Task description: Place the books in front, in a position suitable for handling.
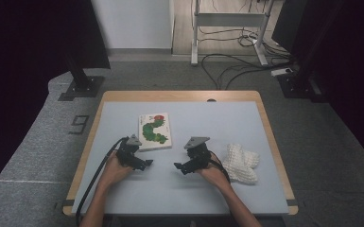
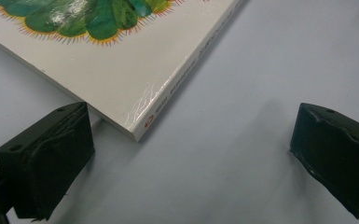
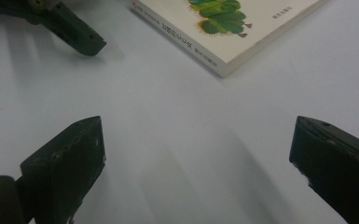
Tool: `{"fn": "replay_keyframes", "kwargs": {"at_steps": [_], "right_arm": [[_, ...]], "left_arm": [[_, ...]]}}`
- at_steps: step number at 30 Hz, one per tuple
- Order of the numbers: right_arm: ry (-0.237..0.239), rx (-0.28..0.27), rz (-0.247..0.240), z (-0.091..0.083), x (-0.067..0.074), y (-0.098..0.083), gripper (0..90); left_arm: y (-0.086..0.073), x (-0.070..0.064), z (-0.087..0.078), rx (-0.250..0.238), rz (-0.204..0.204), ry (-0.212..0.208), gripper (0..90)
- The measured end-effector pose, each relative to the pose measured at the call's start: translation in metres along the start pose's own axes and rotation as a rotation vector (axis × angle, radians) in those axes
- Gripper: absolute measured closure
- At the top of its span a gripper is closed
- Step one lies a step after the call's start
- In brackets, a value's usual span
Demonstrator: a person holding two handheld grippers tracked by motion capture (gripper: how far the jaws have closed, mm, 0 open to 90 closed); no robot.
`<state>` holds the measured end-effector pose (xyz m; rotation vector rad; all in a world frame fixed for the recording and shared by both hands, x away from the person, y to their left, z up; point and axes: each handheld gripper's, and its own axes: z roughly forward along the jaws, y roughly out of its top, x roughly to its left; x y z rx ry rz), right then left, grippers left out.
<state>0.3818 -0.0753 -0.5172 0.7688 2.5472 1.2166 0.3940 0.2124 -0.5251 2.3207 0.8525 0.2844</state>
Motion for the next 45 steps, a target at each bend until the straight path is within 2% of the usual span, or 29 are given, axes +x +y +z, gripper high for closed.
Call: {"fn": "replay_keyframes", "kwargs": {"at_steps": [9, 14, 18, 22, 24, 28, 34, 36, 45], "right_arm": [[0.039, 0.018, -0.003, 0.027, -0.011, 0.018, 1.6], [0.075, 0.038, -0.023, 0.041, -0.013, 0.025, 1.2], [0.119, 0.054, -0.029, 0.050, -0.012, 0.029, 1.5], [0.133, 0.070, -0.041, 0.058, -0.012, 0.032, 1.8], [0.127, 0.071, -0.052, 0.060, -0.013, 0.032, 2.0], [0.138, 0.050, -0.030, 0.059, -0.015, 0.033, 3.1], [0.119, 0.029, -0.065, 0.059, -0.011, 0.031, 2.6], [0.130, 0.027, -0.053, 0.058, -0.012, 0.030, 3.7], [0.132, 0.054, -0.062, 0.049, -0.003, 0.026, 3.9]], "left_arm": [[0.001, -0.001, 0.000, -0.010, -0.031, 0.001, 0.0], [0.001, -0.002, 0.001, -0.003, -0.025, 0.018, 0.0], [0.001, -0.001, 0.001, -0.002, -0.013, 0.013, 0.0], [0.000, 0.001, 0.001, -0.009, 0.000, 0.010, 0.0], [0.000, 0.001, 0.001, -0.011, 0.002, 0.009, 0.0], [0.000, 0.001, 0.002, -0.021, -0.014, 0.009, 0.0], [0.000, 0.000, 0.002, -0.027, -0.036, 0.009, 0.0], [0.000, 0.000, 0.002, -0.032, -0.043, 0.001, 0.0], [-0.002, -0.008, 0.002, -0.041, -0.035, 0.002, 0.0]]}}
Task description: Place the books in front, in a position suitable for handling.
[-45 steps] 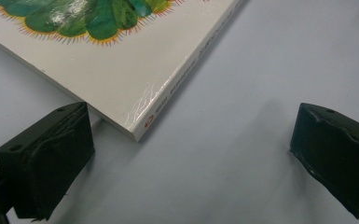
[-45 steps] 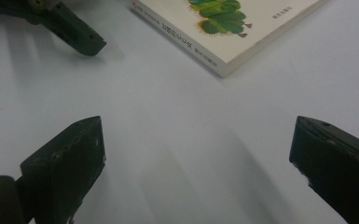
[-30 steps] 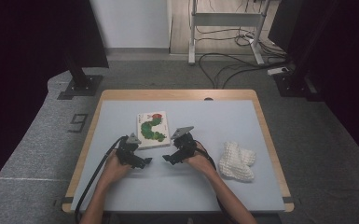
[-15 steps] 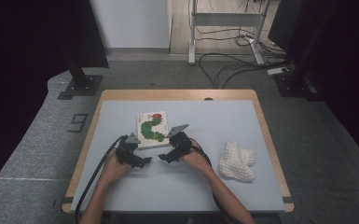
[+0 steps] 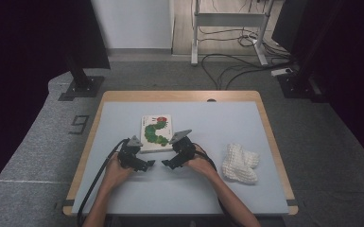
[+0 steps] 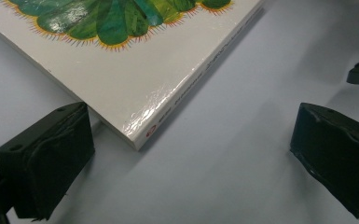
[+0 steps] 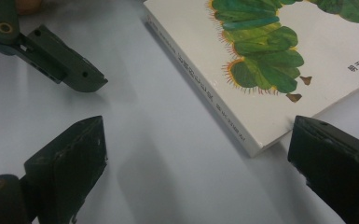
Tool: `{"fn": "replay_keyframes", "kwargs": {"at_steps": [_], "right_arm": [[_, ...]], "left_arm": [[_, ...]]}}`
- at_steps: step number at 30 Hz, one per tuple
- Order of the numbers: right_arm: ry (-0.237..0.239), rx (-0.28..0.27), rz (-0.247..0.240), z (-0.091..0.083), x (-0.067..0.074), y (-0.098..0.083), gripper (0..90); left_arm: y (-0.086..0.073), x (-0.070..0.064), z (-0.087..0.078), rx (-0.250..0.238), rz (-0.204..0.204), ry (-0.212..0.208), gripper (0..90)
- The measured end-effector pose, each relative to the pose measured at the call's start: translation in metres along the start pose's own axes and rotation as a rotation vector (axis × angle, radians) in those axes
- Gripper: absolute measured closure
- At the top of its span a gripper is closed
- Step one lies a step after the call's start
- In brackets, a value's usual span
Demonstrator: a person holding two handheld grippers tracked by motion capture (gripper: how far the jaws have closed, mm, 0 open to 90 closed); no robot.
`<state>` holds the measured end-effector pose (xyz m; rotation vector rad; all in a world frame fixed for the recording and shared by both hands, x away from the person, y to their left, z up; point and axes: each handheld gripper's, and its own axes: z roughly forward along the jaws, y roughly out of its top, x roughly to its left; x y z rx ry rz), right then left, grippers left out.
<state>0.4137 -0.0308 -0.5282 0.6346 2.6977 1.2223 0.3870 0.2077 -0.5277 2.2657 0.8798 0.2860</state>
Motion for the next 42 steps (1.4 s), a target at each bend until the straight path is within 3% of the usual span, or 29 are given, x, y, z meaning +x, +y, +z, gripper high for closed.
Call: {"fn": "replay_keyframes", "kwargs": {"at_steps": [29, 36, 42], "right_arm": [[0.051, -0.026, 0.032, -0.041, 0.046, -0.043, 1.7], [0.060, -0.022, 0.036, -0.052, 0.061, -0.055, 1.4], [0.033, -0.015, 0.027, -0.056, 0.068, -0.059, 2.6]], "left_arm": [[-0.010, -0.056, -0.006, -0.003, 0.006, -0.028, 0.0], [-0.014, -0.071, -0.010, -0.009, -0.010, -0.062, 0.0], [-0.014, -0.075, -0.010, -0.007, -0.010, -0.061, 0.0]]}}
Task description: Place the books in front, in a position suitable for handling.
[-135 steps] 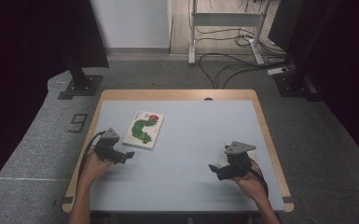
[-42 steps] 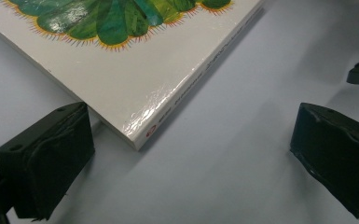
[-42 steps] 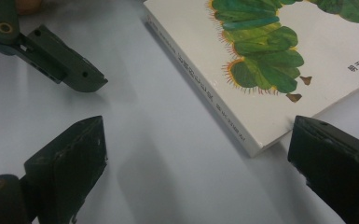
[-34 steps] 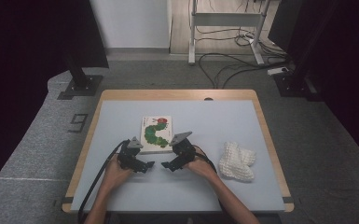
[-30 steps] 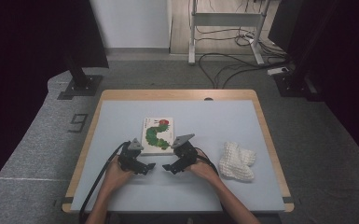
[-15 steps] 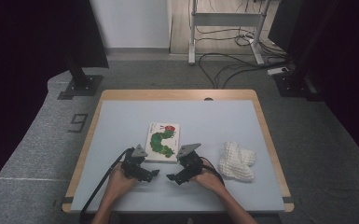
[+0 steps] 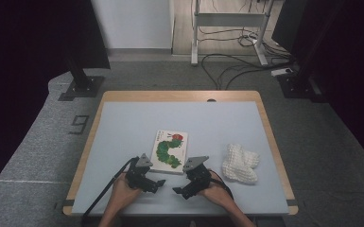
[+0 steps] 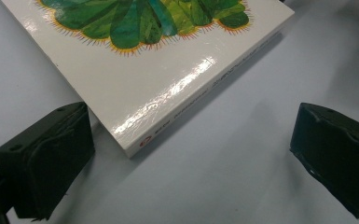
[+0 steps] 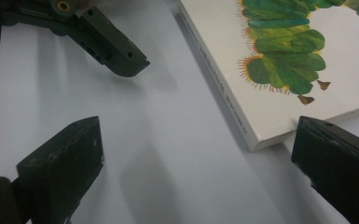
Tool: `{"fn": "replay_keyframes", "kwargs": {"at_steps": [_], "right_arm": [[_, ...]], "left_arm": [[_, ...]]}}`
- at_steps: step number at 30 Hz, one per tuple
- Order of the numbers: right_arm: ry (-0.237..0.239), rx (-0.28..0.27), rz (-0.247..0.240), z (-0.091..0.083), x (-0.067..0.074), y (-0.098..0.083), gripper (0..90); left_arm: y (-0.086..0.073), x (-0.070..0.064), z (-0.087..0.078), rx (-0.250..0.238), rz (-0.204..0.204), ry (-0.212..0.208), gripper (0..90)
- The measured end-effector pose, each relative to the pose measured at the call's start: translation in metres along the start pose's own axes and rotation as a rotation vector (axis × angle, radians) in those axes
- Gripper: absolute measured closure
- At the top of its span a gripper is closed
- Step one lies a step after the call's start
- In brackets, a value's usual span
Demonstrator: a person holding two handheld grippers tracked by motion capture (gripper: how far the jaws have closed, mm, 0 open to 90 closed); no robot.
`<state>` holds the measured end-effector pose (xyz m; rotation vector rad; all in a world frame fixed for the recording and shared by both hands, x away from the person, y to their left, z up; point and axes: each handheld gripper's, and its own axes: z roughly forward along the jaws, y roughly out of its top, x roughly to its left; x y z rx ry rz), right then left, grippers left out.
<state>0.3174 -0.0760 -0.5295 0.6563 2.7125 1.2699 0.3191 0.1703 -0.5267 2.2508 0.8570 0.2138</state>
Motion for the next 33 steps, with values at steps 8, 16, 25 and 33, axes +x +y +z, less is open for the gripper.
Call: {"fn": "replay_keyframes", "kwargs": {"at_steps": [8, 16, 25, 33], "right_arm": [[-0.028, -0.016, 0.007, -0.005, -0.011, 0.005, 6.4], [-0.078, -0.026, 0.029, -0.004, -0.038, 0.019, 1.0], [-0.111, -0.023, 0.036, 0.009, -0.067, 0.033, 0.4], [-0.137, -0.035, 0.053, 0.019, -0.088, 0.042, 0.0]], "left_arm": [[0.000, 0.008, -0.002, 0.021, 0.017, 0.036, 0.0], [0.000, 0.016, -0.004, 0.031, 0.017, 0.104, 0.0], [0.001, 0.026, -0.003, 0.006, -0.023, 0.170, 0.0], [0.001, 0.031, -0.002, 0.007, -0.050, 0.134, 0.0]]}}
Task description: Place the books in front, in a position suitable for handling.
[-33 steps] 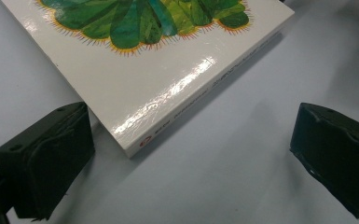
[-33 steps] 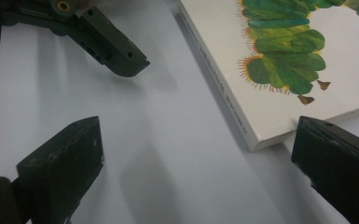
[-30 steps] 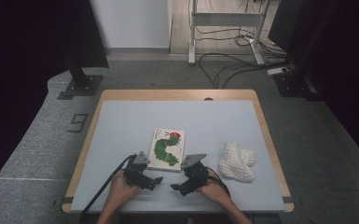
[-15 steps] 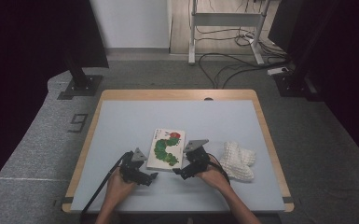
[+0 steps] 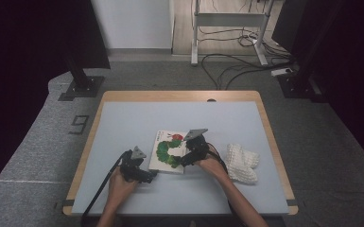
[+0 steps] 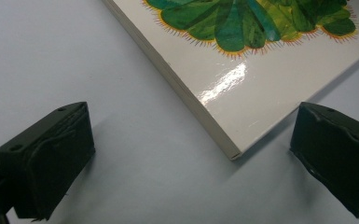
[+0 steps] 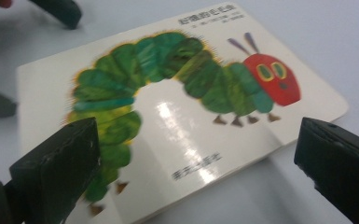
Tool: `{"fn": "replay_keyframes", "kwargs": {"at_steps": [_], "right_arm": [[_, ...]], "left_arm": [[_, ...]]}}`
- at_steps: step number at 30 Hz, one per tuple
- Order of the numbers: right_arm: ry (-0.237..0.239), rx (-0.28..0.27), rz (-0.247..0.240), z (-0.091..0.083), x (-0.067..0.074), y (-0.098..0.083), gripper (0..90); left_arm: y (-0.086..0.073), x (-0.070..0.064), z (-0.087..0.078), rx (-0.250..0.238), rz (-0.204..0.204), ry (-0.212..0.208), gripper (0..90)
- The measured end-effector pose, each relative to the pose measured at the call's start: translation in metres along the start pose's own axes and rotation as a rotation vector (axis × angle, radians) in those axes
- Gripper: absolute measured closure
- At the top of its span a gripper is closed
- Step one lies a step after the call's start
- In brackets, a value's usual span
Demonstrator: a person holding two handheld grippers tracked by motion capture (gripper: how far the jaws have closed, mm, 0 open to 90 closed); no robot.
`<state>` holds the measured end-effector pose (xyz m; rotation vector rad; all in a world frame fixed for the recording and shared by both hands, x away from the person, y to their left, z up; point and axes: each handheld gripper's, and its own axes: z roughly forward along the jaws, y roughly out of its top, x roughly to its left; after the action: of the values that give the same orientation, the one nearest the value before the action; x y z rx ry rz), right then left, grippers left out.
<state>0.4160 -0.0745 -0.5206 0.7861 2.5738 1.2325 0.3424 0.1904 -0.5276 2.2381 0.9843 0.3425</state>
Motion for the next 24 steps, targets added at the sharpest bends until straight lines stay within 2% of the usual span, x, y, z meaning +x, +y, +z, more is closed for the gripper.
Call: {"fn": "replay_keyframes", "kwargs": {"at_steps": [5, 7, 15, 21, 24], "right_arm": [[-0.012, -0.004, 0.017, 0.010, -0.010, 0.005, 0.0], [-0.018, 0.001, 0.022, 0.013, -0.014, 0.006, 0.0], [-0.027, -0.002, 0.053, 0.025, -0.034, 0.012, 0.0], [0.014, 0.006, 0.088, 0.035, -0.044, 0.017, 0.0], [0.020, 0.012, 0.090, 0.036, -0.045, 0.018, 0.0]], "left_arm": [[0.000, -0.001, 0.000, 0.002, 0.004, 0.002, 0.0], [0.000, -0.003, 0.001, 0.007, 0.017, 0.015, 0.0], [0.000, -0.004, 0.001, 0.008, 0.013, 0.018, 0.0], [0.000, -0.004, 0.001, 0.008, 0.012, 0.017, 0.0], [0.000, -0.004, 0.001, 0.008, 0.012, 0.017, 0.0]]}}
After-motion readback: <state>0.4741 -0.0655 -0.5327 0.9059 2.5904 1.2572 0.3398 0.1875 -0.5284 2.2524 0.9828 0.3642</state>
